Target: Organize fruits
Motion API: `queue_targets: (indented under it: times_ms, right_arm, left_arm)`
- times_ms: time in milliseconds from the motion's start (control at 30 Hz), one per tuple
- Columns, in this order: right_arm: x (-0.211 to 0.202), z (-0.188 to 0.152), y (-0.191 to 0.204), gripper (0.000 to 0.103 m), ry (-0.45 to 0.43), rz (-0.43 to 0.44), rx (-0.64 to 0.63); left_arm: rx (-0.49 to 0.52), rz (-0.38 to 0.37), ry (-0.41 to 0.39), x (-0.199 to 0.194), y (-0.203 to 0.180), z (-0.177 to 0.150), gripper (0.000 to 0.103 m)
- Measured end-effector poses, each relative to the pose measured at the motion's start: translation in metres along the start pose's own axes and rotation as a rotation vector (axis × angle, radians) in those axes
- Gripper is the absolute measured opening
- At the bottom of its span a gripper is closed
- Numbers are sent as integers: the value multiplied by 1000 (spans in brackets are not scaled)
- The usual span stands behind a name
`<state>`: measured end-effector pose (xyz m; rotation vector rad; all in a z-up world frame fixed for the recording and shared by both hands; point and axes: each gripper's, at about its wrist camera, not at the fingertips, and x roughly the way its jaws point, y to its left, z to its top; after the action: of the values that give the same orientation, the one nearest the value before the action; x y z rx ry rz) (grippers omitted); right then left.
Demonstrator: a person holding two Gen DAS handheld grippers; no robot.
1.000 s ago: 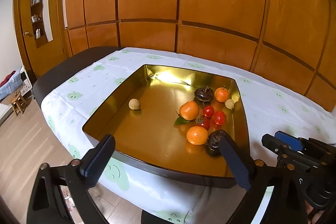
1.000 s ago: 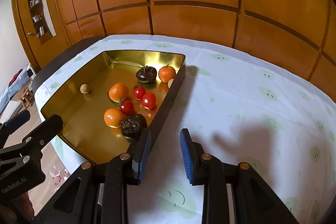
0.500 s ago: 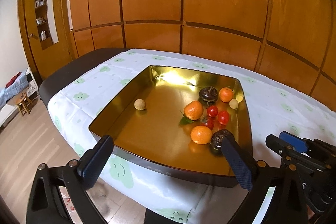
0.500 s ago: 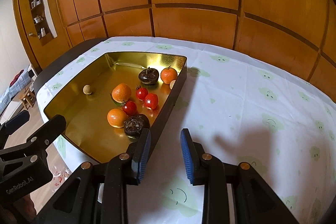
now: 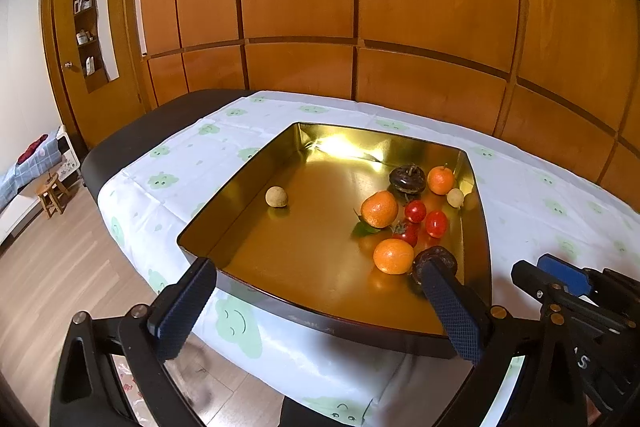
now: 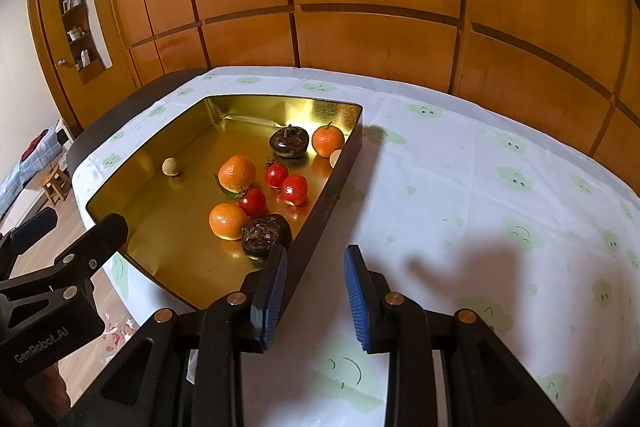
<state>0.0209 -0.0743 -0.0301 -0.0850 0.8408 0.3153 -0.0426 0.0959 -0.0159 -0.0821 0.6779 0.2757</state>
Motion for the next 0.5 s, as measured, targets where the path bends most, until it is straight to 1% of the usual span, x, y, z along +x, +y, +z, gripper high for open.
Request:
queue_targets:
  times_ms: [500]
  right_arm:
    - [0, 0, 2, 30, 1, 9, -9]
  left_arm:
    - [-10, 7, 4, 0, 3, 0, 103]
